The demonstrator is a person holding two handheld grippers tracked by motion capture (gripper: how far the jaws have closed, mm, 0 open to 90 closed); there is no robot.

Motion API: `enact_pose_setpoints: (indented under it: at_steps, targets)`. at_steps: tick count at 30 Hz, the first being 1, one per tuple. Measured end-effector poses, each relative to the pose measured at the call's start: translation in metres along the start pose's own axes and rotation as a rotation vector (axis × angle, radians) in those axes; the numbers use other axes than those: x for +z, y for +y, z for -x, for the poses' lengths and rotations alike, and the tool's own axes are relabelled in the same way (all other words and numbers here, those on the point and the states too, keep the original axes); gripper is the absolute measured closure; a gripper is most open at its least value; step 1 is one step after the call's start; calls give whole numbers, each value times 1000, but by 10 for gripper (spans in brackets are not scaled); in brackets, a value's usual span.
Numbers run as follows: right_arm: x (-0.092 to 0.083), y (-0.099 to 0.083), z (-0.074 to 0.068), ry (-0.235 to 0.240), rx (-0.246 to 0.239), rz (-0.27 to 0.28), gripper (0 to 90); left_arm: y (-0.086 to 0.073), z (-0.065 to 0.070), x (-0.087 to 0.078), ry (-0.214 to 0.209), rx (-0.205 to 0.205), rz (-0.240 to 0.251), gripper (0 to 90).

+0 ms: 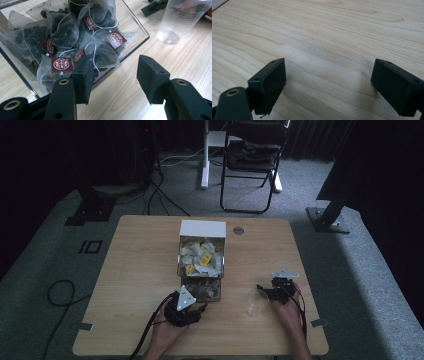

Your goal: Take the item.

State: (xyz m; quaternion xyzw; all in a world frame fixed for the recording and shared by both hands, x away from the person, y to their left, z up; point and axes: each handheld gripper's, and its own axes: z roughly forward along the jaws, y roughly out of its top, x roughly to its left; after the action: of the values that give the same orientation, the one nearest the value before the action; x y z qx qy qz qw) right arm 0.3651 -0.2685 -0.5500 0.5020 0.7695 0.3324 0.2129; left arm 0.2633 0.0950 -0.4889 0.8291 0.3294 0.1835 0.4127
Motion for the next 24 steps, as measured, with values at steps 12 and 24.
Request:
enact_pose_setpoints:
  at_steps: [12, 24]
  targets:
    - [0, 0, 0, 0, 0, 0, 123, 4, -1, -5, 23, 12, 27, 581]
    - [0, 0, 0, 0, 0, 0, 123, 7, -9, -5, 34, -10, 6, 841]
